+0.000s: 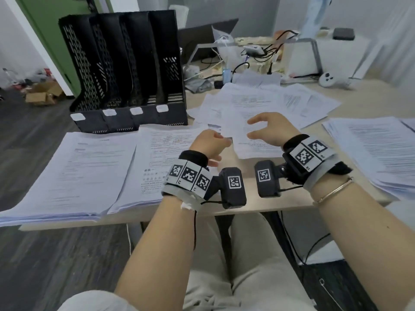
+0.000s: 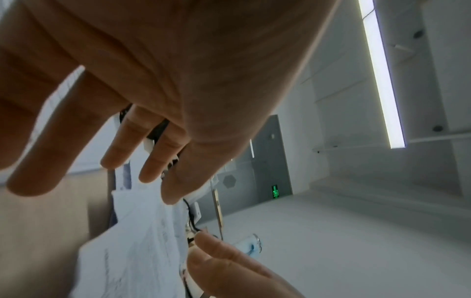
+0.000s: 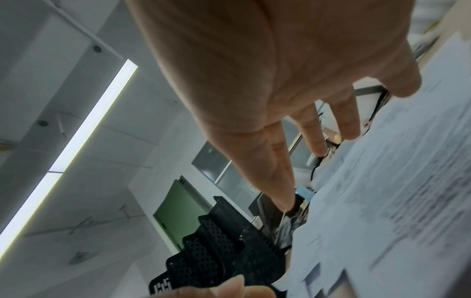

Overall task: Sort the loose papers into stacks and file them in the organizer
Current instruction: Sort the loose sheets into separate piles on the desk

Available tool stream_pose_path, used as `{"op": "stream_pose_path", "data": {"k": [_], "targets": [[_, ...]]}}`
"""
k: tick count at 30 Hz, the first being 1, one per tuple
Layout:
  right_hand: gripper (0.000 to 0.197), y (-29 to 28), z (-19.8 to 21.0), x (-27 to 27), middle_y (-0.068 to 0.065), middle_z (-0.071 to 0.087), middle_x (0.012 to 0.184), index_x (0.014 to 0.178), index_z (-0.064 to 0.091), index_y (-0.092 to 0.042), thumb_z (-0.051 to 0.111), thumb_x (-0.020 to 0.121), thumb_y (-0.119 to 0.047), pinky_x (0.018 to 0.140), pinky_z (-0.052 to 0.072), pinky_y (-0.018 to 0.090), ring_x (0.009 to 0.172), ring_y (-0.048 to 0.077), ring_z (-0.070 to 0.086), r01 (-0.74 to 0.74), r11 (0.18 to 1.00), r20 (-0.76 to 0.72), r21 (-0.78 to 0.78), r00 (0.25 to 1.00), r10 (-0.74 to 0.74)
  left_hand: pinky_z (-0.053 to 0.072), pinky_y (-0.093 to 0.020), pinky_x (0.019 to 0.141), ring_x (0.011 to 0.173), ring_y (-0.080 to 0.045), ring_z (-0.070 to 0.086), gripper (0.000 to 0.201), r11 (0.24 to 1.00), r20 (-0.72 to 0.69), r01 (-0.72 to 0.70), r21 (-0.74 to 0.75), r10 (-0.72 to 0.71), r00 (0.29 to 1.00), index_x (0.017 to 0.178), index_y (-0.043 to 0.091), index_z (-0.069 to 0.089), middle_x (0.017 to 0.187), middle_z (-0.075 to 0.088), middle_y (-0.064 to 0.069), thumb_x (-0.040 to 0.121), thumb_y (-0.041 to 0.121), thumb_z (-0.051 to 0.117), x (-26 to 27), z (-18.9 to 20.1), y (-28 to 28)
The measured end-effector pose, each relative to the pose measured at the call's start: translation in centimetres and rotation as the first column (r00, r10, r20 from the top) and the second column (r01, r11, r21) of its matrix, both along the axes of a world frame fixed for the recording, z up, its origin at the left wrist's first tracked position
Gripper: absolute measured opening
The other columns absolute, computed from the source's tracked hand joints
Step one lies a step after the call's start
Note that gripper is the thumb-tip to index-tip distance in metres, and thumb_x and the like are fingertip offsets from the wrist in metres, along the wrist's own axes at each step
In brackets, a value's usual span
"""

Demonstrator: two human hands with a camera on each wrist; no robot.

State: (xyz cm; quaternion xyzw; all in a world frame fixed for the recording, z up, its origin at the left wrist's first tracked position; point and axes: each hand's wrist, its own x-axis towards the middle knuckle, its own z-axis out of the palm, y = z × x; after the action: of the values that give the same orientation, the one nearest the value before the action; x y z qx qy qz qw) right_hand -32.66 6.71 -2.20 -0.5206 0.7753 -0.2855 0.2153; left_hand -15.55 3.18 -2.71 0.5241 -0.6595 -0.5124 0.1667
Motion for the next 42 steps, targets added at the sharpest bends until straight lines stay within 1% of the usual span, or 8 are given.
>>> {"op": "stream_pose_path", "data": {"k": [5,10,21,26,31,35,39,42], "targets": [[0.038,1.7,-1.7,-4.2,-0.001,0.047,0.14,0.109,0.061,-0.035,0.074,0.075,-0.025,0.109,0.033,0.041,0.132,0.026,0.038,0.126,0.988,-0.035,0.095,0.992,-0.123,0.053,-0.031,0.067,0.09,-0.025,0.061,0.016,0.996,0.076,0.081,0.04,-0.084,0.994,0.11,0.01,0.051,0.105,0.052,-0.007,0.096,0.013,0.045,-3.5,-0.8,0.8],[0.049,3.3,-2.7,-6.5,0.001,0.042,0.145,0.127,0.056,-0.02,0.072,0.081,-0.027,0.107,0.028,0.031,0.134,0.022,0.037,0.094,0.974,-0.051,0.207,0.995,-0.085,0.051,-0.045,0.093,0.101,-0.033,0.062,0.026,0.996,0.094,0.08,-0.025,-0.077,0.993,0.11,0.002,0.061,0.112,0.061,-0.018,0.093,0.006,0.041,-5.4,-1.7,1.0],[0.044,5.6,-3.0,-7.9,0.002,0.049,0.138,0.126,0.058,-0.017,0.066,0.086,-0.032,0.092,0.028,0.023,0.128,0.018,0.043,0.072,0.983,0.088,0.171,0.992,-0.088,0.055,-0.029,0.075,0.096,-0.02,0.049,0.037,0.987,-0.021,0.004,-0.163,-0.008,1.0,0.115,0.002,0.063,0.128,0.053,-0.011,0.09,-0.009,0.038,-7.7,-0.7,2.8],[0.028,7.6,-2.1,-9.0,0.0,0.055,0.084,0.116,0.064,-0.017,0.063,0.088,-0.016,0.053,0.039,0.019,0.062,0.012,0.047,0.213,0.974,0.34,-0.08,0.924,-0.174,0.051,-0.041,0.094,0.108,-0.023,0.05,0.049,0.939,-0.098,-0.041,-0.34,0.009,0.995,0.117,0.007,0.063,0.13,0.052,-0.009,0.081,-0.012,0.035,-8.6,1.0,3.3],[0.024,9.3,-0.9,-10.5,-0.001,0.051,0.057,0.114,0.065,-0.021,0.058,0.091,-0.016,0.038,0.028,0.017,0.04,0.009,0.037,0.29,0.943,0.452,-0.163,0.871,-0.19,0.039,-0.034,0.107,0.124,-0.022,0.046,0.056,0.898,-0.185,-0.09,-0.43,0.01,0.983,0.123,0.008,0.06,0.133,0.052,-0.008,0.079,-0.014,0.033,-11.5,1.9,3.2],[0.034,10.7,-0.3,-11.9,0.008,0.069,0.083,0.126,0.056,-0.016,0.057,0.092,-0.016,0.046,0.046,0.021,0.051,0.013,0.06,0.307,0.932,0.519,-0.193,0.838,-0.169,0.03,-0.022,0.109,0.128,-0.019,0.044,0.053,0.878,-0.276,-0.106,-0.467,-0.031,0.961,0.124,0.007,0.058,0.134,0.053,-0.008,0.081,-0.013,0.034,-15.1,1.4,3.7],[0.035,12.1,-0.3,-14.1,0.01,0.059,0.118,0.127,0.053,-0.005,0.057,0.092,-0.011,0.064,0.058,0.026,0.076,0.017,0.068,0.41,0.874,0.561,-0.261,0.801,-0.209,0.029,-0.002,0.096,0.128,-0.016,0.043,0.049,0.853,-0.303,-0.035,-0.521,-0.147,0.941,0.127,0.008,0.055,0.135,0.052,-0.006,0.086,-0.011,0.036,-18.6,1.1,4.9],[0.022,13.3,-0.3,-16.0,0.019,0.059,0.119,0.114,0.06,-0.001,0.054,0.092,-0.004,0.069,0.059,0.026,0.074,0.016,0.067,0.547,0.759,0.586,-0.353,0.762,-0.276,0.03,-0.019,0.108,0.13,-0.015,0.042,0.047,0.854,-0.308,0.058,-0.517,-0.249,0.918,0.129,0.009,0.053,0.137,0.05,-0.005,0.089,-0.01,0.038,-20.5,0.8,5.8]]}}
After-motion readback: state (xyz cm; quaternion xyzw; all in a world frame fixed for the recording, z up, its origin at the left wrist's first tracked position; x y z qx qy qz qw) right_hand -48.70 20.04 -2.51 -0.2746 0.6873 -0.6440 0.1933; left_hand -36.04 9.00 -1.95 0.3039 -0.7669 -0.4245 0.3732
